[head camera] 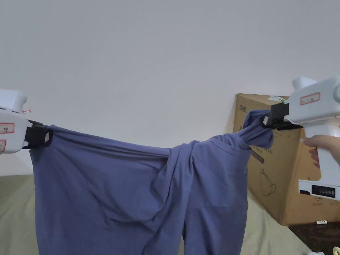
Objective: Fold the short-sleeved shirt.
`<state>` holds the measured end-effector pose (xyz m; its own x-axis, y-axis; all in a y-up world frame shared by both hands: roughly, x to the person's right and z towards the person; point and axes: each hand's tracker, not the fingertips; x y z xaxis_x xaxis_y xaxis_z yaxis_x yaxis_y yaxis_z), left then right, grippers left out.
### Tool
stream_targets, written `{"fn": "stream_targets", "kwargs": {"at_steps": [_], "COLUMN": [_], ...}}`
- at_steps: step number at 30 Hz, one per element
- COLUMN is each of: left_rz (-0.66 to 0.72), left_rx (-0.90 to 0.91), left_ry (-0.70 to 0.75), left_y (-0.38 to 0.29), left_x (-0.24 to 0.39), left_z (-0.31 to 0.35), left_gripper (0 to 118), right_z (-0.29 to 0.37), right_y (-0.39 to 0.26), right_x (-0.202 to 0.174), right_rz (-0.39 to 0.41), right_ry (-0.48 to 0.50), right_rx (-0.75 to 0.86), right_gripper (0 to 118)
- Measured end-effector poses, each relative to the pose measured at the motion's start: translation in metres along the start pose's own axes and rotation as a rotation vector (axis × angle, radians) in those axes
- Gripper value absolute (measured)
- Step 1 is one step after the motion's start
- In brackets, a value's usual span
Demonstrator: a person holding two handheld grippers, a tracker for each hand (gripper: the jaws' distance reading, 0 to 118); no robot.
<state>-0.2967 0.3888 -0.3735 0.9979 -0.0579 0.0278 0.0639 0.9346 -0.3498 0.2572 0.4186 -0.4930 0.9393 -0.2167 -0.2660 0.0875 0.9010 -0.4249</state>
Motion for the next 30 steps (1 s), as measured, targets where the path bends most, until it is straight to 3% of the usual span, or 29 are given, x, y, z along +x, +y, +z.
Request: {"fn": "stream_targets", "kwargs": {"at_steps": [9, 16, 21, 25, 30], "left_rz": [0.054, 0.074, 0.125, 0.159, 0.109], "left_rx": [0.061, 0.097, -0.095, -0.36, -0.624], "left_ry": [0.082, 0.119, 0.044, -0.025, -0.1], "left_y": [0.033, -0.001, -0.111, -0.237, -0.351], "left_x": [-0.016, -0.011, 0.005, 0.024, 0.034], "left_z": [-0.1, -0.146, -0.17, -0.172, -0.146], "left_gripper": [3, 3, 3, 3, 3], "right_z": [-0.1, -0.156, -0.19, -0.206, -0.161], "right_y": [0.039, 0.007, -0.106, -0.238, -0.367], "right_x": [-0.001, 0.001, 0.028, 0.067, 0.103], "right_rz": [-0.048, 0.004, -0.024, -0.017, -0.072], "right_ry": [-0.025, -0.066, -0.08, -0.116, -0.135], "right_rx": [0.053, 0.068, -0.087, -0.357, -0.562], "right_gripper": [3, 3, 3, 3, 3]}}
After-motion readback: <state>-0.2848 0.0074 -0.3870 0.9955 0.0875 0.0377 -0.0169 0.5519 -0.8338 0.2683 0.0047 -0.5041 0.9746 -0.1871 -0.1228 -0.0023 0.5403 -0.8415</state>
